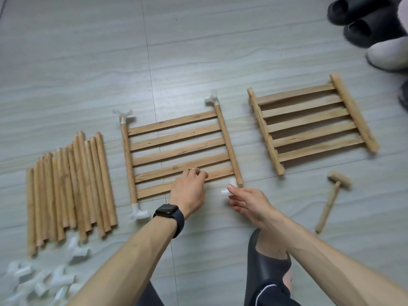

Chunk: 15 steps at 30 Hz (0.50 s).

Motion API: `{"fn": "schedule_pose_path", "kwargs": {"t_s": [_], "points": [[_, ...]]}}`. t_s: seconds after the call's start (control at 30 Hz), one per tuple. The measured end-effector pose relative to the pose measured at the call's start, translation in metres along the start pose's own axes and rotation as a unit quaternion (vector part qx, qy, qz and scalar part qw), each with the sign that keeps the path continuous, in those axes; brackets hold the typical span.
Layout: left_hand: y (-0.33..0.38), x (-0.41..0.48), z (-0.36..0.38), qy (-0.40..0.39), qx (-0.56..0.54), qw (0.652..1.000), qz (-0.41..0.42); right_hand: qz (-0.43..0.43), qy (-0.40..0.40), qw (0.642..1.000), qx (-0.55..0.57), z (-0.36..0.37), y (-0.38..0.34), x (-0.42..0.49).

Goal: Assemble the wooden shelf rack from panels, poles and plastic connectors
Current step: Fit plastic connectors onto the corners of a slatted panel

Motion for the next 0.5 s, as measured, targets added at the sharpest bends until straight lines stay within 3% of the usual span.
{"fn": "schedule_pose_path", "kwargs": {"t_s": [0.27,0.5], "points": [[-0.012,0.022,0.003,0.032,0.123,0.988,0.092,0.034,0.030,0.997,-0.063,-0.027,0.009,-0.003],[-0.001,0.030,0.002,0.011,0.129,0.987,0.090,0.019,0.034,0.997,-0.068,-0.032,0.006,0.004]]}}
Point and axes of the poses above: each hand's wrist, its own x-axis towards the middle knuckle, its own z-axis out of the palm, y = z × x, the point moved 5 cm from there along x, towards the middle knuckle, and after that the axes turned 11 degrees about -x, right-handed, at the moved point
